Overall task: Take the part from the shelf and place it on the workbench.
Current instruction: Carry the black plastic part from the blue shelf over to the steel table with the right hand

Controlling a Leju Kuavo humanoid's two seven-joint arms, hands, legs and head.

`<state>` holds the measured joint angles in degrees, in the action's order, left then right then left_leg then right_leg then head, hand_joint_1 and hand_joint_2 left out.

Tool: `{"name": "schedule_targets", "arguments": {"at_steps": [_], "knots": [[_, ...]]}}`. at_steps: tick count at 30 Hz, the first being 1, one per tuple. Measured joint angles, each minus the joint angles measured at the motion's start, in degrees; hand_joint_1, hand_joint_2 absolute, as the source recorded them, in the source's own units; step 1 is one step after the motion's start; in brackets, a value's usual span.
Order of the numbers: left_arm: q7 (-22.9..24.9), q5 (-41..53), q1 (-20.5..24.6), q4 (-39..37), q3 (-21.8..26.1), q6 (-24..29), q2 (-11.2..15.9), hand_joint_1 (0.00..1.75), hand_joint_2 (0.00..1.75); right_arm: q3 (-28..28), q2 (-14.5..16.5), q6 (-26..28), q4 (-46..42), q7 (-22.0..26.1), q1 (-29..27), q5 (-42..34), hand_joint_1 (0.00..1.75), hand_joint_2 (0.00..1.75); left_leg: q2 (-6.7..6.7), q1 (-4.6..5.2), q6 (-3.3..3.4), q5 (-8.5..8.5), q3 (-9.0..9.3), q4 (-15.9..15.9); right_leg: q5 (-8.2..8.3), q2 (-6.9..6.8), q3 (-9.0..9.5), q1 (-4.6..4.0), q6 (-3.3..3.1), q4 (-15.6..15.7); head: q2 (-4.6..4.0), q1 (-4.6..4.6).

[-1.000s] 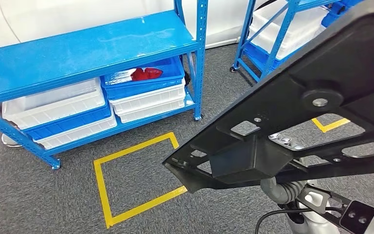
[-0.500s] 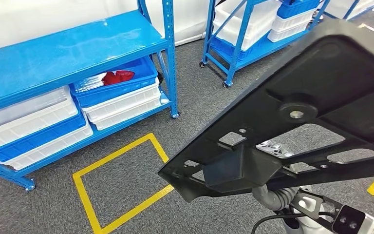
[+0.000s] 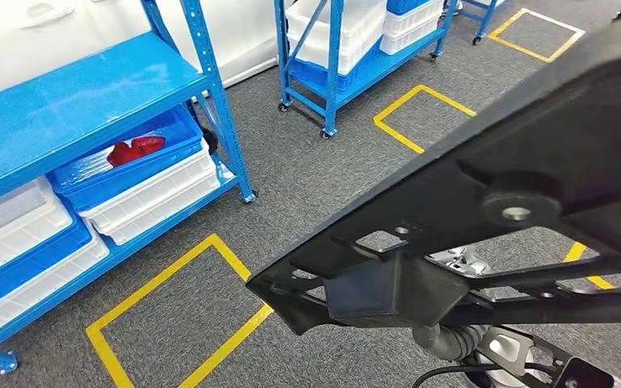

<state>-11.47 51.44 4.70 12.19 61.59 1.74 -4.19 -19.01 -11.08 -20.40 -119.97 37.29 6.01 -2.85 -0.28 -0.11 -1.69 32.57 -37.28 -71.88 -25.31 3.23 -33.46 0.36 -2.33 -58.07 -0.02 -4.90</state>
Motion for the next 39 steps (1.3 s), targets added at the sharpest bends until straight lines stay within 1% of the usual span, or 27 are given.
{"name": "schedule_targets", "arguments": {"at_steps": [1, 3, 4, 5, 7, 9, 11, 12, 13, 14, 15, 16, 18, 20, 22, 24, 26, 27, 28, 29, 30, 31, 33, 35, 37, 38, 39], "knots": [[0.00, -0.11, 0.04, 0.01, 0.01, 0.04, 0.01, 0.00, 1.75, -0.10, -0.01, 0.33, 0.00, 0.00, 0.11, -0.23, 1.75, 1.75, 0.83, -0.06, 0.14, -2.35, 1.84, 4.07, 0.01, 0.75, 0.03, 0.02, 0.09, -0.08, 0.00, 0.00], [0.01, -0.37, 0.10, 0.01, 0.09, 0.19, 0.01, 0.00, 1.75, -0.37, -0.02, 1.01, 0.01, 0.00, 0.50, -0.75, 1.75, 1.75, 4.18, -0.29, 0.58, -5.38, 5.17, 11.76, 0.08, 2.23, -0.18, 0.01, 0.55, -0.33, 0.00, 0.00], [0.02, -0.48, 0.09, 0.01, 0.14, 0.28, 0.01, 0.00, 1.75, -0.53, -0.02, 1.18, 0.01, 0.00, 0.67, -0.95, 1.75, 1.75, 5.43, -0.32, 0.79, -5.87, 5.95, 13.75, 0.20, 2.94, -0.44, 0.09, 0.91, -0.39, 0.00, 0.00], [0.03, -0.64, 0.09, 0.01, 0.19, 0.34, 0.00, 0.00, 1.75, -0.70, -0.02, 1.25, 0.01, 0.00, 0.74, -1.13, 1.75, 1.75, 5.91, -0.27, 1.03, -5.79, 6.17, 14.40, 0.38, 3.64, -0.72, 0.20, 1.33, -0.38, 0.00, 0.00], [0.11, -1.00, 0.17, 0.00, 0.23, 0.55, -0.07, 0.00, 1.75, -0.93, -0.02, 1.23, 0.00, 0.00, 0.74, -1.42, 1.75, 1.75, 4.51, -0.26, 1.61, -6.17, 6.28, 14.80, 0.68, 4.40, -1.17, 0.42, 2.06, -0.37, 0.00, 0.00], [0.28, -1.21, 0.27, -0.01, 0.36, 0.90, -0.18, 0.00, 1.75, -1.09, -0.02, 1.29, 0.01, 0.00, 1.00, -1.65, 1.75, 1.75, 2.87, -0.44, 2.35, -6.69, 6.35, 15.44, -0.89, 1.74, -2.45, 0.22, 2.44, -2.65, 0.00, 0.02], [0.46, -1.20, 0.08, -0.02, 0.57, 1.08, -0.21, 0.00, 1.75, -1.39, 0.02, 1.81, 0.02, 0.00, 1.32, -1.58, 1.75, 1.75, 1.12, -0.38, 2.77, -6.90, 6.25, 15.73, -4.68, -1.77, -5.57, 0.19, 2.66, -9.26, 0.00, 0.03], [0.51, -1.14, -0.07, -0.02, 0.64, 1.05, -0.20, 0.00, 1.75, -1.57, 0.04, 2.27, 0.02, 0.00, 1.31, -1.36, 1.75, 1.75, 0.22, -0.31, 2.81, -6.90, 6.17, 15.70, -6.34, -2.40, -7.29, 0.34, 2.81, -13.05, 0.00, 0.03], [0.52, -1.02, -0.18, -0.02, 0.68, 0.96, -0.19, 0.00, 1.75, -1.73, 0.07, 2.79, 0.01, 0.00, 1.13, -1.12, 1.75, 1.75, -0.63, -0.28, 2.80, -6.87, 6.10, 15.68, -7.13, -2.67, -8.42, 0.50, 2.97, -15.66, 0.00, 0.03], [0.50, -0.87, -0.23, -0.02, 0.69, 0.82, -0.18, 0.00, 1.75, -1.86, 0.09, 3.30, -0.04, 0.00, 0.87, -0.84, 1.75, 1.75, -1.44, -0.27, 2.75, -6.83, 6.06, 15.64, -6.85, -2.85, -8.51, 0.67, 3.12, -16.24, 0.00, 0.03], [0.43, -0.70, -0.24, -0.02, 0.69, 0.63, -0.18, 0.00, 1.75, -1.95, 0.09, 3.75, -0.12, 0.00, 0.60, -0.62, 1.75, 1.75, -2.19, -0.29, 2.65, -6.76, 6.05, 15.56, -5.60, -3.17, -7.39, 0.80, 3.22, -14.45, 0.00, 0.03], [0.30, -0.51, -0.23, -0.02, 0.70, 0.39, -0.18, 0.00, 1.75, -2.02, 0.08, 4.15, -0.27, -0.02, 0.37, -0.50, 1.75, 1.75, -2.86, -0.30, 2.49, -6.64, 6.06, 15.43, -3.81, -3.98, -5.21, 0.88, 3.24, -10.70, 0.00, 0.03], [-0.09, -0.25, -0.20, -0.02, 0.70, -0.03, -0.18, 0.00, 1.75, -2.15, 0.08, 4.64, -0.62, -0.04, 0.22, -0.46, 1.75, 1.75, -4.00, -0.12, 1.97, -6.25, 6.11, 15.04, -1.59, -6.46, -1.06, 0.62, 2.93, -3.10, 0.00, 0.03], [-0.56, -0.17, -0.13, -0.02, 0.70, -0.33, -0.17, 0.00, 1.75, -2.24, 0.09, 4.65, -0.78, -0.04, 0.19, -0.67, 1.75, 1.75, -5.02, 0.14, 1.31, -5.90, 6.25, 14.82, -1.40, -7.26, 0.16, 0.28, 2.36, -0.47, 0.00, 0.03], [-0.98, -0.22, 0.06, -0.02, 0.70, -0.57, -0.15, 0.00, 1.75, -2.29, 0.02, 4.30, -0.72, -0.02, 0.12, -0.94, 1.75, 1.75, -5.92, 0.05, 0.62, -5.66, 6.46, 14.77, -1.12, -5.83, 0.01, 0.27, 1.69, -0.37, 0.00, 0.03], [-1.30, -0.31, 0.23, -0.02, 0.70, -0.80, -0.12, 0.00, 1.75, -2.33, -0.18, 3.85, -0.50, -0.02, 0.24, -1.28, 1.75, 1.75, -4.38, -0.27, -0.08, -4.19, 5.94, 12.99, -0.75, -4.65, 0.00, 0.42, 0.98, -0.07, 0.00, 0.03], [-1.42, -0.39, 0.18, -0.02, 0.72, -0.97, -0.09, 0.00, 1.75, -2.34, -0.34, 3.48, -0.12, -0.02, 0.42, -1.44, 1.75, 1.75, -1.53, -0.48, -0.54, -0.52, 3.27, 6.75, -0.51, -3.51, -0.06, 0.50, 0.52, 0.07, 0.00, 0.03], [-1.41, -0.45, 0.05, -0.02, 0.75, -1.01, -0.09, 0.00, 1.75, -2.35, -0.38, 3.30, 0.13, -0.02, 0.45, -1.40, 1.75, 1.75, -0.78, -0.49, -0.63, 1.36, 1.39, 2.68, -0.45, -2.83, -0.15, 0.46, 0.40, 0.05, 0.00, 0.02], [-1.40, -0.58, -0.09, -0.02, 0.81, -1.02, -0.09, 0.00, 1.75, -2.37, -0.38, 3.11, 0.43, -0.01, 0.42, -1.35, 1.75, 1.75, -0.45, -0.50, -0.67, 2.47, -0.18, -0.60, -0.42, -2.06, -0.22, 0.41, 0.35, 0.01, 0.00, 0.02], [-1.40, -0.76, -0.20, -0.02, 0.90, -0.99, -0.09, 0.00, 1.75, -2.38, -0.39, 2.92, 0.72, -0.01, 0.39, -1.32, 1.75, 1.75, -0.30, -0.50, -0.62, 2.47, -0.96, -2.07, -0.40, -1.28, -0.26, 0.36, 0.33, -0.04, 0.00, 0.02], [-1.38, -0.95, -0.26, -0.02, 1.03, -0.94, -0.09, 0.00, 1.75, -2.39, -0.39, 2.76, 1.01, -0.02, 0.38, -1.33, 1.75, 1.75, -0.17, -0.49, -0.49, 1.24, -0.61, -1.10, -0.38, -0.52, -0.26, 0.34, 0.34, -0.10, 0.00, 0.02], [-1.36, -1.15, -0.27, -0.02, 1.19, -0.87, -0.09, 0.00, 1.75, -2.40, -0.39, 2.65, 1.27, -0.02, 0.38, -1.36, 1.75, 1.75, 0.24, -0.49, -0.27, -0.83, 0.76, 2.01, -0.38, 0.24, -0.24, 0.34, 0.39, -0.17, 0.00, 0.02], [-1.30, -1.41, -0.27, -0.02, 1.54, -0.73, -0.05, 0.00, 1.75, -2.41, -0.39, 2.50, 1.69, -0.02, 0.45, -1.44, 1.75, 1.75, 2.98, -0.57, 0.34, -4.56, 4.33, 10.17, -0.37, 1.63, -0.34, 0.36, 0.68, -0.37, 0.00, 0.02], [-1.26, -1.58, -0.38, -0.02, 1.80, -0.56, -0.01, 0.00, 1.75, -2.45, -0.39, 2.39, 2.09, -0.02, 0.50, -1.45, 1.75, 1.75, 5.10, -0.52, 0.74, -5.64, 6.00, 14.29, -0.23, 2.84, -0.69, 0.55, 1.33, -0.51, 0.00, 0.02], [-1.24, -1.69, -0.42, -0.02, 1.93, -0.40, -0.04, 0.00, 1.75, -2.48, -0.39, 2.35, 2.44, -0.02, 0.46, -1.44, 1.75, 1.75, 4.42, -0.43, 1.14, -5.71, 6.16, 14.77, 0.05, 3.95, -1.05, 0.75, 2.18, -0.40, 0.00, 0.02], [-1.25, -1.74, -0.32, -0.02, 1.97, -0.36, -0.09, 0.00, 1.75, -2.47, -0.39, 2.33, 2.57, -0.02, 0.37, -1.43, 1.75, 1.75, 3.81, -0.50, 1.48, -5.92, 6.30, 15.05, -0.04, 3.72, -1.26, 0.78, 2.48, -0.58, 0.00, 0.02], [-1.28, -1.79, -0.22, -0.02, 2.02, -0.34, -0.15, 0.00, 1.75, -2.46, -0.39, 2.29, 2.67, -0.01, 0.34, -1.39, 1.75, 1.75, 3.18, -0.62, 1.87, -6.15, 6.41, 15.36, -0.67, 2.66, -1.76, 0.67, 2.70, -1.45, 0.00, 0.03]]}}
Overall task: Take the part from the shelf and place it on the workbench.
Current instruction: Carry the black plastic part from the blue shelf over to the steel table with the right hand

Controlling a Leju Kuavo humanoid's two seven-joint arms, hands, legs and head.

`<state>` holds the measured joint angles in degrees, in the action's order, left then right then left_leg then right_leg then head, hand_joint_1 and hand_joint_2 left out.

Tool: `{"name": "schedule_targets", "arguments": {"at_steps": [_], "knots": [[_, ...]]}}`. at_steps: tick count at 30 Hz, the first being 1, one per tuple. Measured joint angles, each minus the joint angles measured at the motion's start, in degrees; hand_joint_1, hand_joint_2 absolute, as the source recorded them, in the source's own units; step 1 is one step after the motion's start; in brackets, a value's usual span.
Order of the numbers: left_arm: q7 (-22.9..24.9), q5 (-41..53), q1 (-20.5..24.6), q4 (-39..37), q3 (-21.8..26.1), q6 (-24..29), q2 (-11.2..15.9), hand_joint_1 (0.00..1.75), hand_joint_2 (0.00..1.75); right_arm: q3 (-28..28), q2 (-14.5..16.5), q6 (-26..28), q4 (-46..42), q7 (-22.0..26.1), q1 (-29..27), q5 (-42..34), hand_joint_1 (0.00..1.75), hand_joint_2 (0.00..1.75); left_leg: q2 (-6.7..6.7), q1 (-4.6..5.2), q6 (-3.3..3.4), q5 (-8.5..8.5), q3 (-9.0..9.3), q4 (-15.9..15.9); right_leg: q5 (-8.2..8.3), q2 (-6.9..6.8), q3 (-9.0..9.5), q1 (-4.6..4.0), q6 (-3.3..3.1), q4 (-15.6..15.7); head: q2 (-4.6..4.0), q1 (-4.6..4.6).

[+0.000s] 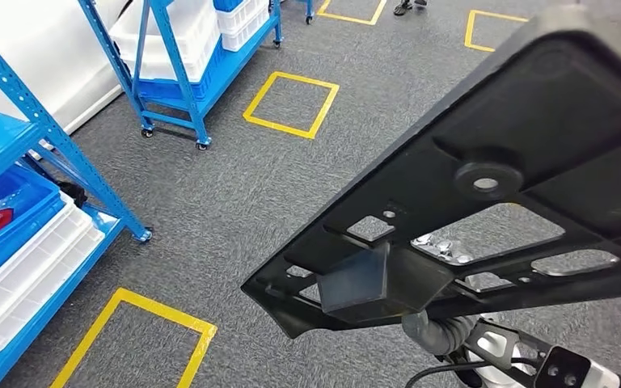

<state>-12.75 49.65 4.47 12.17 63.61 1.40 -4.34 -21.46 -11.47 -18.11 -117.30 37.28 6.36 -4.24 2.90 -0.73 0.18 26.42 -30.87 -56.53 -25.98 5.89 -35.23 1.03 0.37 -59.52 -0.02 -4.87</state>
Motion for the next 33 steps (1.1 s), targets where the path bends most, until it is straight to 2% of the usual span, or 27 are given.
{"name": "schedule_targets", "arguments": {"at_steps": [1, 2, 3, 4, 5, 6, 7, 9, 10, 11, 12, 14, 15, 16, 18, 19, 20, 21, 22, 23, 25, 26, 27, 29, 30, 31, 33], "knots": [[-0.04, -0.05, 0.05, 0.00, 0.05, -0.01, -0.06, 0.00, 1.75, 0.00, 0.00, -0.05, 0.08, 0.01, -0.02, 0.05, 1.75, 1.75, -0.76, -0.15, 0.34, -0.21, 0.09, 0.31, -1.26, -1.50, -1.00, -0.12, 0.14, -2.02, 0.00, 0.01], [-0.07, -0.14, 0.00, 0.00, 0.11, -0.02, -0.08, 0.00, 1.75, -0.02, 0.01, -0.10, 0.17, 0.01, -0.05, 0.12, 1.75, 1.75, -1.51, -0.10, 0.53, -0.27, 0.13, 0.43, -3.05, -3.29, -2.49, -0.12, 0.18, -5.15, 0.00, 0.02], [-0.10, -0.22, -0.14, 0.00, 0.20, -0.04, -0.09, 0.00, 1.75, -0.06, 0.03, -0.17, 0.27, 0.01, -0.03, 0.23, 1.75, 1.75, -2.31, -0.03, 0.68, -0.23, 0.11, 0.44, -4.93, -4.49, -4.36, -0.11, 0.30, -9.01, 0.00, 0.02], [-0.10, -0.27, -0.28, 0.00, 0.30, -0.09, -0.10, 0.00, 1.75, -0.11, 0.04, -0.21, 0.38, 0.01, -0.06, 0.32, 1.75, 1.75, -3.17, 0.04, 0.73, -0.16, 0.10, 0.41, -6.25, -5.04, -6.02, -0.01, 0.44, -12.46, 0.00, 0.02], [-0.10, -0.31, -0.36, 0.00, 0.40, -0.14, -0.11, 0.00, 1.75, -0.16, 0.06, -0.25, 0.50, 0.01, -0.10, 0.43, 1.75, 1.75, -3.99, 0.09, 0.72, -0.07, 0.11, 0.37, -6.59, -5.31, -6.95, 0.11, 0.56, -14.40, 0.00, 0.02], [-0.10, -0.32, -0.37, 0.00, 0.50, -0.20, -0.14, 0.00, 1.75, -0.20, 0.07, -0.30, 0.62, 0.01, -0.13, 0.54, 1.75, 1.75, -4.78, 0.11, 0.66, 0.05, 0.14, 0.30, -5.90, -5.55, -6.82, 0.20, 0.65, -14.28, 0.00, 0.02], [-0.10, -0.31, -0.32, 0.00, 0.56, -0.27, -0.19, 0.00, 1.75, -0.23, 0.06, -0.34, 0.72, 0.01, -0.15, 0.61, 1.75, 1.75, -5.51, 0.11, 0.54, 0.22, 0.21, 0.18, -4.26, -5.96, -5.41, 0.26, 0.67, -11.71, 0.00, 0.02], [-0.11, -0.30, -0.20, 0.00, 0.65, -0.42, -0.30, 0.00, 1.75, -0.28, 0.05, -0.47, 0.84, 0.01, -0.13, 0.81, 1.75, 1.75, -6.75, 0.29, 0.07, 0.73, 0.42, -0.20, -1.14, -8.60, -1.11, 0.02, 0.35, -3.84, 0.00, 0.02], [-0.12, -0.30, -0.17, 0.00, 0.68, -0.48, -0.34, 0.00, 1.75, -0.31, 0.04, -0.48, 0.88, 0.01, -0.09, 0.94, 1.75, 1.75, -7.29, 0.45, -0.24, 1.00, 0.52, -0.38, -0.38, -9.80, 0.40, -0.17, 0.09, -0.96, 0.00, 0.02], [-0.15, -0.29, -0.14, 0.00, 0.74, -0.52, -0.37, 0.00, 1.75, -0.34, 0.04, -0.43, 0.92, 0.01, -0.06, 1.08, 1.75, 1.75, -7.80, 0.61, -0.58, 1.22, 0.66, -0.49, -0.29, -10.58, 1.07, -0.40, -0.18, 0.44, 0.00, 0.02], [-0.20, -0.28, -0.12, 0.00, 0.79, -0.55, -0.39, 0.00, 1.75, -0.38, 0.04, -0.34, 0.97, 0.01, -0.04, 1.20, 1.75, 1.75, -8.36, 0.74, -0.88, 1.38, 0.81, -0.49, -0.51, -10.53, 1.06, -0.62, -0.44, 0.57, 0.00, 0.02], [-0.29, -0.20, -0.04, 0.00, 0.87, -0.62, -0.39, 0.00, 1.75, -0.44, -0.04, -0.18, 1.02, 0.01, -0.03, 1.31, 1.75, 1.75, -9.25, 0.62, -1.53, 1.80, 1.18, -0.55, -0.35, -8.98, 1.01, -0.49, -0.95, 0.82, 0.00, 0.02], [-0.35, -0.15, 0.02, 0.00, 0.89, -0.66, -0.39, 0.00, 1.75, -0.46, -0.15, -0.08, 1.03, 0.01, 0.02, 1.32, 1.75, 1.75, -8.58, 0.51, -1.86, 2.48, 1.06, -1.20, -0.23, -8.33, 1.08, -0.36, -1.26, 0.99, 0.00, 0.02], [-0.40, -0.10, 0.07, 0.00, 0.90, -0.70, -0.39, 0.00, 1.75, -0.49, -0.29, 0.01, 1.04, 0.01, 0.08, 1.32, 1.75, 1.75, -7.34, 0.38, -2.15, 3.73, 0.39, -2.92, -0.07, -7.69, 1.13, -0.19, -1.55, 1.17, 0.00, 0.02], [-0.46, -0.01, 0.04, 0.00, 0.92, -0.78, -0.41, 0.00, 1.75, -0.56, -0.51, 0.15, 1.10, 0.01, 0.20, 1.31, 1.75, 1.75, -4.35, 0.21, -2.50, 7.61, -2.82, -10.01, 0.08, -6.43, 1.10, -0.15, -1.94, 1.26, 0.00, 0.02], [-0.43, 0.03, -0.05, 0.00, 0.95, -0.80, -0.43, 0.00, 1.75, -0.62, -0.55, 0.17, 1.16, 0.01, 0.20, 1.31, 1.75, 1.75, -3.72, 0.18, -2.56, 9.31, -4.83, -14.16, 0.10, -5.70, 1.06, -0.20, -2.03, 1.24, 0.00, 0.02], [-0.34, 0.08, -0.17, 0.00, 0.96, -0.80, -0.44, 0.00, 1.75, -0.68, -0.56, 0.23, 1.24, 0.01, 0.19, 1.32, 1.75, 1.75, -3.50, 0.18, -2.56, 10.05, -6.34, -17.13, 0.10, -4.88, 1.06, -0.25, -2.08, 1.20, 0.00, 0.02], [-0.23, 0.17, -0.25, 0.00, 0.97, -0.76, -0.44, 0.00, 1.75, -0.74, -0.57, 0.34, 1.33, 0.01, 0.18, 1.32, 1.75, 1.75, -3.40, 0.18, -2.49, 9.60, -6.93, -18.01, 0.10, -4.06, 1.08, -0.29, -2.09, 1.14, 0.00, 0.02], [-0.10, 0.35, -0.29, 0.00, 0.98, -0.72, -0.44, 0.00, 1.75, -0.79, -0.57, 0.52, 1.42, 0.01, 0.18, 1.33, 1.75, 1.75, -3.28, 0.17, -2.35, 7.93, -6.39, -16.37, 0.09, -3.23, 1.13, -0.29, -2.07, 1.06, 0.00, 0.02], [0.00, 0.55, -0.27, 0.00, 0.98, -0.68, -0.44, 0.00, 1.75, -0.81, -0.57, 0.78, 1.47, 0.01, 0.20, 1.33, 1.75, 1.75, -2.77, 0.16, -2.15, 5.53, -4.91, -12.70, 0.07, -2.41, 1.19, -0.29, -2.02, 0.99, 0.00, 0.02], [0.13, 0.96, -0.24, 0.00, 0.97, -0.65, -0.40, 0.00, 1.75, -0.85, -0.57, 1.37, 1.55, 0.01, 0.31, 1.28, 1.75, 1.75, 0.22, 0.01, -1.63, 1.92, -1.67, -4.66, 0.10, -0.95, 1.08, -0.24, -1.65, 0.81, 0.00, 0.02], [0.19, 1.10, -0.24, 0.00, 0.96, -0.65, -0.38, 0.00, 1.75, -0.88, -0.57, 1.61, 1.59, 0.01, 0.36, 1.19, 1.75, 1.75, 1.48, 0.00, -1.40, 1.18, -0.75, -2.26, 0.18, -0.30, 0.89, -0.16, -1.32, 0.77, 0.00, 0.02], [0.25, 1.22, -0.25, 0.00, 0.95, -0.65, -0.36, 0.00, 1.75, -0.91, -0.57, 1.76, 1.63, 0.01, 0.38, 1.08, 1.75, 1.75, 2.22, 0.02, -1.17, 1.13, -0.41, -1.29, 0.33, 0.35, 0.67, -0.03, -0.89, 0.81, 0.00, 0.02], [0.31, 1.43, -0.17, 0.00, 0.93, -0.66, -0.41, 0.00, 1.75, -0.94, -0.57, 1.86, 1.63, 0.01, 0.27, 0.89, 1.75, 1.75, 1.10, 0.01, -0.58, 0.86, -0.22, -0.85, 0.65, 1.44, 0.36, 0.15, -0.04, 1.02, 0.00, 0.02], [0.31, 1.48, -0.10, 0.00, 0.92, -0.66, -0.44, 0.00, 1.75, -0.94, -0.57, 1.85, 1.59, 0.01, 0.19, 0.83, 1.75, 1.75, 0.41, -0.11, -0.17, 0.62, -0.08, -0.54, 0.43, 0.89, 0.13, 0.05, 0.25, 0.71, 0.00, 0.02], [0.31, 1.50, -0.05, 0.00, 0.92, -0.66, -0.46, 0.00, 1.75, -0.94, -0.57, 1.79, 1.55, 0.01, 0.14, 0.75, 1.75, 1.75, -0.37, -0.23, 0.24, 0.39, 0.04, -0.21, -0.41, -0.39, -0.52, -0.09, 0.44, -0.53, 0.00, 0.02], [0.31, 1.51, -0.12, 0.00, 0.92, -0.66, -0.47, 0.00, 1.75, -0.95, -0.55, 1.48, 1.49, 0.01, 0.06, 0.55, 1.75, 1.75, -1.94, -0.17, 0.77, 0.22, 0.12, 0.13, -3.81, -3.86, -3.30, -0.24, 0.69, -6.41, 0.00, 0.03]]}}
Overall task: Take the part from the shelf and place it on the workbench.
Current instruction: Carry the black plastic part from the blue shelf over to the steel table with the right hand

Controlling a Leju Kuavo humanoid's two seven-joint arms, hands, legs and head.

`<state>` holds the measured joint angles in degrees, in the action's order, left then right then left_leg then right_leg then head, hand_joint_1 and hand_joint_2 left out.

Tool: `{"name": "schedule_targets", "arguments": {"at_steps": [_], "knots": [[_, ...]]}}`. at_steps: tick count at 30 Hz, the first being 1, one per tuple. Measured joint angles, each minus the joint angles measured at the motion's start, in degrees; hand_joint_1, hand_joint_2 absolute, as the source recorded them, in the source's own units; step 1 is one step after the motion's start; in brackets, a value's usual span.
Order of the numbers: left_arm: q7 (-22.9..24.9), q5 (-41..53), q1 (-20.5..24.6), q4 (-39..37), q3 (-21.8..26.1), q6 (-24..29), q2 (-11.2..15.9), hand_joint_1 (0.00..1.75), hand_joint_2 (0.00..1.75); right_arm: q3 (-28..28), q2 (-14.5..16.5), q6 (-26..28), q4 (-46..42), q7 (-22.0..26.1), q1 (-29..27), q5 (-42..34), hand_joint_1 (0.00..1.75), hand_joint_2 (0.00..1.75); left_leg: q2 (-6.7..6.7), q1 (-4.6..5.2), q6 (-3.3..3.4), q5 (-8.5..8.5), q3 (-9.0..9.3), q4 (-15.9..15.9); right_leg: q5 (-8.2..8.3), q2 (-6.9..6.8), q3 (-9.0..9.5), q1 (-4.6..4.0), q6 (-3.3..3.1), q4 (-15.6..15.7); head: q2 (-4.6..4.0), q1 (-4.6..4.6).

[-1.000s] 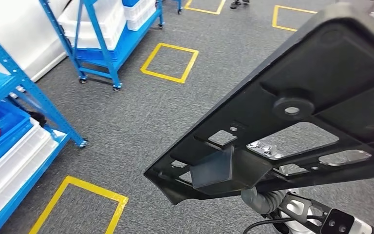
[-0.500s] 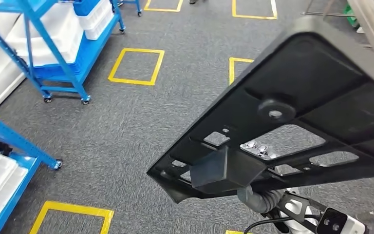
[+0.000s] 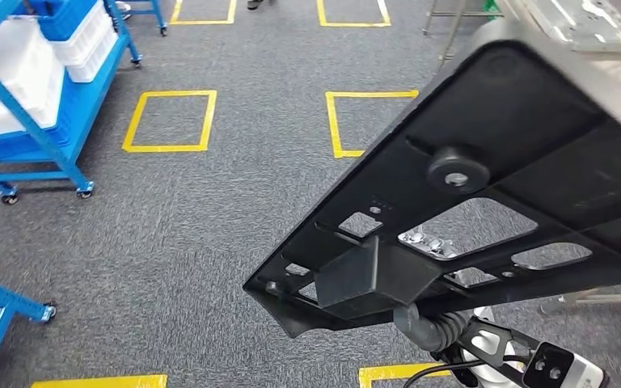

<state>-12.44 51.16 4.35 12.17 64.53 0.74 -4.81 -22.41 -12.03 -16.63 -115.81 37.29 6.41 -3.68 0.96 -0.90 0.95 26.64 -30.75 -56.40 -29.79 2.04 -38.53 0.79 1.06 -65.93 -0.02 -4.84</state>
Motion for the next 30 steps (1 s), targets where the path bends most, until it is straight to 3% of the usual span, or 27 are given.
{"name": "schedule_targets", "arguments": {"at_steps": [2, 3, 4, 6, 8, 9, 11, 12, 14, 16, 17, 18, 19, 20, 21, 23, 25, 27, 28, 30], "knots": [[0.02, -0.06, -0.17, 0.00, 0.03, 0.00, 0.02, 0.00, 1.75, -0.02, 0.03, -0.61, -0.01, 0.00, -0.14, -0.18, 1.75, 1.75, -1.63, 0.24, 0.17, 0.12, -0.05, -0.08, -2.92, -1.43, -3.26, 0.21, 0.28, -7.04, 0.00, 0.00], [0.03, -0.10, -0.19, 0.00, 0.04, 0.00, 0.02, 0.00, 1.75, -0.03, 0.05, -0.89, -0.01, 0.00, -0.21, -0.23, 1.75, 1.75, -2.41, 0.33, 0.17, 0.21, -0.05, -0.14, -2.98, -1.68, -3.78, 0.30, 0.36, -8.36, 0.00, 0.00], [0.02, -0.13, -0.17, 0.00, 0.05, 0.00, 0.03, 0.00, 1.75, -0.03, 0.04, -1.14, -0.01, 0.00, -0.25, -0.25, 1.75, 1.75, -3.16, 0.38, 0.12, 0.32, 0.00, -0.20, -1.96, -1.92, -3.09, 0.35, 0.37, -7.32, 0.00, 0.00], [-0.01, -0.14, -0.08, 0.00, 0.05, 0.00, 0.01, 0.00, 1.75, -0.01, 0.03, -1.36, -0.02, 0.00, -0.22, -0.25, 1.75, 1.75, -4.44, 0.46, -0.12, 0.62, 0.28, -0.30, 1.51, -3.43, 1.23, 0.25, 0.03, 0.34, 0.00, 0.01], [-0.07, -0.05, -0.05, 0.00, 0.05, -0.02, -0.02, 0.00, 1.75, 0.02, 0.03, -1.32, -0.08, 0.00, 0.00, -0.21, 1.75, 1.75, -5.51, 0.72, -0.62, 0.95, 0.58, -0.38, 3.32, -5.23, 4.68, -0.25, -0.59, 6.68, 0.00, -0.01], [-0.08, 0.10, 0.00, 0.00, 0.04, -0.04, -0.03, 0.00, 1.75, 0.02, 0.03, -1.20, -0.12, 0.00, 0.12, -0.18, 1.75, 1.75, -5.99, 0.83, -0.90, 1.08, 0.70, -0.38, 3.36, -5.57, 5.22, -0.49, -0.84, 7.82, 0.00, -0.01], [-0.04, 0.43, 0.18, 0.00, 0.02, -0.11, -0.02, 0.00, 1.75, 0.05, 0.02, -0.89, -0.19, 0.00, 0.27, -0.12, 1.75, 1.75, -6.88, 0.93, -1.49, 1.26, 0.97, -0.31, 3.44, -4.46, 5.14, -0.54, -1.28, 7.99, 0.00, -0.01], [-0.01, 0.57, 0.30, 0.00, 0.00, -0.16, 0.00, 0.00, 1.75, 0.07, -0.03, -0.76, -0.22, 0.00, 0.30, -0.11, 1.75, 1.75, -6.53, 0.87, -1.80, 1.56, 1.07, -0.50, 3.56, -3.94, 5.21, -0.38, -1.52, 8.19, 0.00, 0.00], [0.08, 0.64, 0.41, 0.00, -0.03, -0.37, 0.04, 0.00, 1.75, 0.09, -0.20, -0.43, -0.30, 0.00, 0.48, -0.09, 1.75, 1.75, -4.17, 0.69, -2.43, 3.85, -0.11, -3.71, 3.86, -2.94, 5.35, 0.02, -2.09, 8.60, 0.00, -0.01], [0.15, 0.75, 0.31, 0.00, -0.03, -0.60, 0.07, 0.00, 1.75, 0.05, -0.31, -0.05, -0.33, 0.00, 0.60, -0.21, 1.75, 1.75, -1.87, 0.49, -2.88, 7.80, -3.58, -11.38, 3.97, -1.83, 5.26, 0.07, -2.37, 8.65, 0.00, -0.02], [0.17, 0.83, 0.21, 0.00, -0.03, -0.69, 0.07, 0.00, 1.75, 0.04, -0.32, 0.06, -0.32, 0.00, 0.56, -0.33, 1.75, 1.75, -1.56, 0.44, -3.05, 9.15, -5.36, -15.09, 3.98, -1.14, 5.22, 0.05, -2.39, 8.62, 0.00, -0.02], [0.18, 0.91, 0.13, 0.00, -0.03, -0.73, 0.08, 0.00, 1.75, 0.03, -0.32, 0.12, -0.30, 0.00, 0.52, -0.46, 1.75, 1.75, -1.48, 0.39, -3.16, 9.40, -6.40, -17.13, 3.99, -0.44, 5.21, 0.04, -2.39, 8.57, 0.00, -0.02], [0.18, 0.96, 0.08, 0.00, -0.03, -0.75, 0.09, 0.00, 1.75, 0.03, -0.32, 0.15, -0.28, 0.00, 0.48, -0.56, 1.75, 1.75, -1.46, 0.32, -3.21, 8.70, -6.61, -17.30, 3.99, 0.25, 5.23, 0.06, -2.37, 8.51, 0.00, -0.02], [0.18, 0.97, 0.09, 0.00, -0.03, -0.77, 0.13, 0.00, 1.75, 0.03, -0.32, 0.15, -0.27, 0.00, 0.45, -0.61, 1.75, 1.75, -1.26, 0.20, -3.21, 6.81, -5.61, -14.86, 3.96, 1.02, 5.29, 0.10, -2.29, 8.42, 0.00, -0.02], [0.17, 0.97, 0.11, 0.00, -0.03, -0.79, 0.18, 0.00, 1.75, 0.03, -0.32, 0.15, -0.27, 0.00, 0.45, -0.63, 1.75, 1.75, -0.63, 0.05, -3.18, 4.49, -3.94, -10.99, 3.91, 1.78, 5.34, 0.17, -2.15, 8.27, 0.00, -0.02], [0.14, 0.98, 0.08, 0.00, -0.03, -0.84, 0.26, 0.00, 1.75, 0.03, -0.32, 0.09, -0.23, 0.00, 0.54, -0.83, 1.75, 1.75, 2.09, -0.24, -2.83, 1.58, -0.81, -3.68, 3.83, 3.26, 5.08, 0.21, -1.54, 7.83, 0.00, -0.01], [0.14, 0.98, 0.05, 0.00, -0.03, -0.89, 0.27, 0.00, 1.75, 0.04, -0.32, 0.02, -0.04, 0.00, 0.66, -1.40, 1.75, 1.75, 3.48, -0.21, -2.16, 1.42, 0.04, -1.39, 4.06, 4.48, 4.51, 0.35, -0.72, 7.66, 0.00, -0.01], [0.27, 0.97, 0.19, 0.00, -0.03, -0.88, 0.18, 0.00, 1.75, 0.11, -0.32, 0.05, 0.39, 0.00, 0.74, -2.27, 1.75, 1.75, 2.28, -0.22, -1.22, 1.06, 0.08, -1.06, 4.45, 5.64, 4.12, 0.57, 0.10, 7.88, 0.00, -0.02], [0.40, 0.97, 0.30, 0.00, -0.02, -0.83, 0.15, 0.00, 1.75, 0.19, -0.32, 0.17, 0.65, 0.00, 0.81, -2.74, 1.75, 1.75, 1.60, -0.26, -0.75, 0.83, 0.14, -0.83, 4.25, 5.26, 3.83, 0.48, 0.39, 7.56, 0.00, -0.01], [0.68, 0.94, 0.39, 0.00, 0.02, -0.62, 0.09, 0.00, 1.75, 0.34, -0.29, 0.79, 1.37, 0.00, 1.35, -3.64, 1.75, 1.75, 0.14, -0.38, -0.09, 0.48, 0.11, -0.43, 1.86, 2.23, 1.84, 0.26, 0.67, 3.53, 0.00, 0.00]]}}
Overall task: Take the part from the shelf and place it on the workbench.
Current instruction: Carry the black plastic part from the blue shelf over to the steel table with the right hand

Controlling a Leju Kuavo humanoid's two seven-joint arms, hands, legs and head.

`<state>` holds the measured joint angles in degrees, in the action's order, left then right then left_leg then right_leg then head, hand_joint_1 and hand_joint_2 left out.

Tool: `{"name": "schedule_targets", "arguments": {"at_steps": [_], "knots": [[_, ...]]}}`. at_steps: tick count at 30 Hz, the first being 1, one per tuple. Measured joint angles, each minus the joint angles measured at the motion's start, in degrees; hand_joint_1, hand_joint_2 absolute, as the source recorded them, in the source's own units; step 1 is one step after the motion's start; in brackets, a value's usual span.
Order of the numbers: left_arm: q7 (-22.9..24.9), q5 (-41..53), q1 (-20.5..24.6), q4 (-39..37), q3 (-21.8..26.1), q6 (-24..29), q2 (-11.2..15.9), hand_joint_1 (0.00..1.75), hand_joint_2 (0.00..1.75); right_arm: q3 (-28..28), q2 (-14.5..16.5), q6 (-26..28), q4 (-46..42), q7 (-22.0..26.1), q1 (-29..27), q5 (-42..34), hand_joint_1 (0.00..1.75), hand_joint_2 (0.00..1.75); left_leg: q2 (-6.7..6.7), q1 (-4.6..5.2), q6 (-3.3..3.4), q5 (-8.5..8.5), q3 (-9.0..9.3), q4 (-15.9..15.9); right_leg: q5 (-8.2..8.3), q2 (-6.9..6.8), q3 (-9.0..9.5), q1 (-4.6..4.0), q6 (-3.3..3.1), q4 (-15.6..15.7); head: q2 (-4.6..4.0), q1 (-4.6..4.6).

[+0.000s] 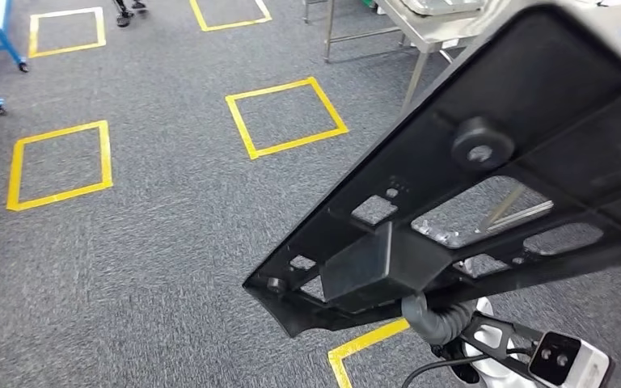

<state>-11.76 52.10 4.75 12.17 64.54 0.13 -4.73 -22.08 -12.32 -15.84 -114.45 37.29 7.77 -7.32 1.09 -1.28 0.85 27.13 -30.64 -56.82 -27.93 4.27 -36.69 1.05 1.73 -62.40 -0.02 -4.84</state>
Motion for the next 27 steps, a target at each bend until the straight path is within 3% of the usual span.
{"name": "schedule_targets", "arguments": {"at_steps": [2, 3, 4, 5, 6, 8, 10, 12, 14, 15, 17, 18, 19, 20, 21, 23, 25, 27], "knots": [[0.28, -0.08, -0.17, 0.00, 0.07, 0.32, 0.05, 0.00, 1.75, 0.06, 0.04, 1.05, 1.07, 0.00, 0.54, -0.70, 1.75, 1.75, -1.56, 0.34, 0.28, 0.02, -0.10, 0.02, -3.77, -3.25, -3.72, -0.12, 0.18, -7.94, 0.00, 0.01], [0.42, -0.17, -0.27, 0.00, 0.11, 0.45, 0.05, 0.00, 1.75, 0.07, 0.05, 1.56, 1.67, 0.00, 0.63, -0.90, 1.75, 1.75, -2.36, 0.51, 0.36, 0.07, -0.11, 0.01, -4.74, -3.86, -5.10, -0.10, 0.20, -11.01, 0.00, 0.01], [0.54, -0.26, -0.33, 0.00, 0.13, 0.55, 0.04, 0.00, 1.75, 0.08, 0.05, 1.98, 2.22, 0.00, 0.64, -1.01, 1.75, 1.75, -3.12, 0.65, 0.42, 0.12, -0.10, 0.00, -4.66, -4.11, -5.50, -0.11, 0.13, -12.11, 0.00, 0.01], [0.62, -0.32, -0.33, 0.00, 0.15, 0.60, 0.02, 0.00, 1.75, 0.09, 0.05, 2.25, 2.67, 0.00, 0.65, -1.04, 1.75, 1.75, -3.79, 0.76, 0.44, 0.17, -0.05, -0.01, -3.54, -4.30, -4.67, -0.14, -0.04, -10.77, 0.00, 0.01], [0.68, -0.38, -0.30, 0.00, 0.15, 0.62, -0.02, 0.00, 1.75, 0.10, 0.05, 2.44, 3.02, 0.00, 0.68, -1.05, 1.75, 1.75, -4.41, 0.86, 0.42, 0.25, 0.06, -0.01, -1.75, -4.72, -2.80, -0.22, -0.31, -7.45, 0.00, 0.01], [0.70, -0.38, -0.25, 0.00, 0.15, 0.58, -0.13, 0.00, 1.75, 0.13, 0.05, 2.60, 3.45, 0.00, 0.88, -1.06, 1.75, 1.75, -5.44, 1.17, 0.15, 0.50, 0.32, -0.06, 1.00, -7.23, 1.57, -0.79, -1.13, 0.61, 0.00, 0.01], [0.71, -0.37, -0.23, 0.00, 0.15, 0.52, -0.21, 0.00, 1.75, 0.15, 0.05, 2.68, 3.71, 0.00, 1.09, -1.12, 1.75, 1.75, -6.43, 1.53, -0.30, 0.75, 0.48, -0.12, 1.58, -8.87, 3.39, -1.39, -1.81, 4.38, 0.00, 0.00], [0.70, -0.28, -0.15, 0.00, 0.15, 0.45, -0.23, 0.00, 1.75, 0.20, 0.03, 2.69, 3.90, 0.00, 1.08, -1.19, 1.75, 1.75, -7.62, 1.72, -0.80, 1.02, 0.64, -0.08, 1.64, -7.73, 3.30, -1.42, -2.23, 4.70, 0.00, 0.00], [0.61, -0.09, 0.00, 0.00, 0.15, 0.40, -0.23, 0.00, 1.75, 0.23, -0.05, 2.61, 4.00, 0.00, 1.07, -1.22, 1.75, 1.75, -6.37, 1.57, -1.38, 2.32, 0.33, -1.47, 1.96, -6.41, 3.42, -1.06, -2.77, 5.12, 0.00, -0.01], [0.54, 0.01, 0.03, 0.00, 0.15, 0.37, -0.23, 0.00, 1.75, 0.22, -0.09, 2.50, 3.99, 0.00, 1.10, -1.23, 1.75, 1.75, -4.90, 1.45, -1.65, 3.78, -0.63, -3.79, 2.12, -5.80, 3.51, -0.85, -3.03, 5.32, 0.00, -0.01], [0.40, 0.15, -0.08, 0.00, 0.15, 0.28, -0.25, 0.00, 1.75, 0.17, -0.12, 2.21, 4.03, 0.00, 1.13, -1.15, 1.75, 1.75, -2.24, 1.18, -2.02, 7.51, -4.18, -11.57, 2.23, -4.44, 3.44, -0.77, -3.31, 5.35, 0.00, -0.01], [0.34, 0.21, -0.19, 0.00, 0.15, 0.21, -0.26, 0.00, 1.75, 0.15, -0.12, 2.07, 4.07, 0.00, 1.10, -1.04, 1.75, 1.75, -1.81, 1.12, -2.17, 8.70, -5.95, -15.12, 2.25, -3.65, 3.41, -0.77, -3.36, 5.33, 0.00, -0.01], [0.26, 0.29, -0.31, 0.00, 0.15, 0.14, -0.27, 0.00, 1.75, 0.14, -0.12, 1.98, 4.11, 0.00, 1.08, -0.92, 1.75, 1.75, -1.66, 1.07, -2.28, 8.80, -6.99, -16.96, 2.25, -2.81, 3.42, -0.76, -3.37, 5.27, 0.00, -0.02], [0.16, 0.39, -0.36, 0.00, 0.15, 0.08, -0.27, 0.00, 1.75, 0.13, -0.12, 1.79, 4.16, 0.00, 1.07, -0.79, 1.75, 1.75, -1.55, 0.99, -2.33, 7.57, -6.90, -16.31, 2.25, -1.95, 3.47, -0.74, -3.33, 5.19, 0.00, -0.02], [0.06, 0.51, -0.36, 0.00, 0.14, 0.00, -0.27, 0.00, 1.75, 0.11, -0.12, 1.56, 4.19, 0.00, 1.06, -0.69, 1.75, 1.75, -1.26, 0.88, -2.33, 5.44, -5.79, -13.46, 2.21, -1.12, 3.54, -0.71, -3.25, 5.07, 0.00, -0.02], [-0.06, 0.68, -0.31, 0.00, 0.13, -0.10, -0.26, 0.00, 1.75, 0.08, -0.13, 1.07, 4.20, 0.00, 1.11, -0.51, 1.75, 1.75, 1.43, 0.47, -2.18, 1.38, -2.55, -5.43, 2.06, 0.39, 3.43, -0.70, -2.87, 4.64, 0.00, -0.01], [-0.04, 0.70, -0.30, 0.00, 0.13, -0.13, -0.27, 0.00, 1.75, 0.05, -0.14, 0.93, 4.19, 0.00, 1.16, -0.15, 1.75, 1.75, 3.85, 0.28, -1.83, 0.24, -1.00, -1.40, 2.13, 1.75, 2.88, -0.55, -2.16, 4.30, 0.00, -0.01], [0.05, 0.68, -0.25, 0.00, 0.13, -0.08, -0.34, 0.00, 1.75, 0.04, -0.14, 0.94, 4.16, 0.00, 1.14, 0.17, 1.75, 1.75, 3.26, 0.41, -1.20, 0.26, -0.86, -1.06, 2.51, 3.18, 2.36, -0.32, -1.29, 4.40, 0.00, -0.01]]}}
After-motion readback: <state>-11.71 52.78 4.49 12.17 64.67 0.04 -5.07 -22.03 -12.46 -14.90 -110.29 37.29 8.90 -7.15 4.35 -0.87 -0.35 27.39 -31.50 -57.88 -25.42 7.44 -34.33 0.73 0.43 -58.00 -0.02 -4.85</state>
